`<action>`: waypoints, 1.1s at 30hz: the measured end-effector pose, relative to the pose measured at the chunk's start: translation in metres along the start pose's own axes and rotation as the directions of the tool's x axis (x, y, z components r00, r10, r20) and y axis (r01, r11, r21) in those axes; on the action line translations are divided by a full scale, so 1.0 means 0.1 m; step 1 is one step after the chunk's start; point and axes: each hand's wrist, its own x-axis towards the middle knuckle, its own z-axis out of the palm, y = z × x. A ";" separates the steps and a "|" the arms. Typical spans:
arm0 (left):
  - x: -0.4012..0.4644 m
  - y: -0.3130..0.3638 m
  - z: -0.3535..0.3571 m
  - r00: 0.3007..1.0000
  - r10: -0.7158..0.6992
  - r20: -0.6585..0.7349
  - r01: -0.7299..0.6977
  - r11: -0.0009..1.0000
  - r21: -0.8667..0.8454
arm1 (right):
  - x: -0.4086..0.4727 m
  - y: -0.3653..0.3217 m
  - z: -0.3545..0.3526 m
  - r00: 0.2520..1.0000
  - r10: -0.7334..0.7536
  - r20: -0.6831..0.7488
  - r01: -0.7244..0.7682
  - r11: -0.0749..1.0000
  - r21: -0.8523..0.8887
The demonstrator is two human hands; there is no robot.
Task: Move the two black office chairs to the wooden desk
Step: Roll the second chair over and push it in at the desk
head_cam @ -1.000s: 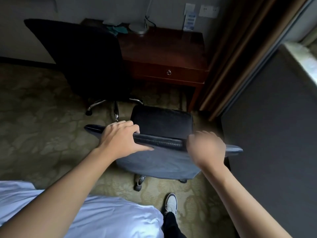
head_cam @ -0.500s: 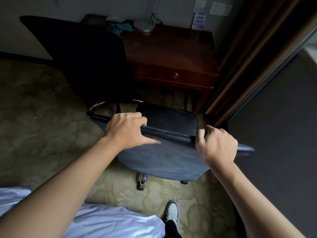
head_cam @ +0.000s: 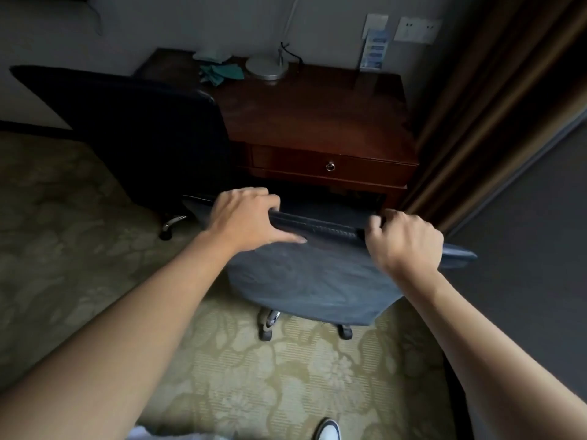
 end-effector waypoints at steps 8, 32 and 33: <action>1.00 -0.06 0.35 0.999 -0.022 -0.042 0.023 0.999 0.027 | 1.16 0.16 0.31 0.999 -0.023 -0.026 0.024 0.999 0.025; 1.86 -0.25 0.39 1.000 0.011 -0.011 -0.011 0.999 0.048 | 1.98 0.16 0.48 0.978 -0.068 -0.197 0.083 0.994 0.069; 1.77 -0.27 0.40 1.000 0.016 -0.018 -0.016 0.999 0.048 | 1.89 0.14 0.49 0.974 -0.082 -0.209 0.098 0.993 0.065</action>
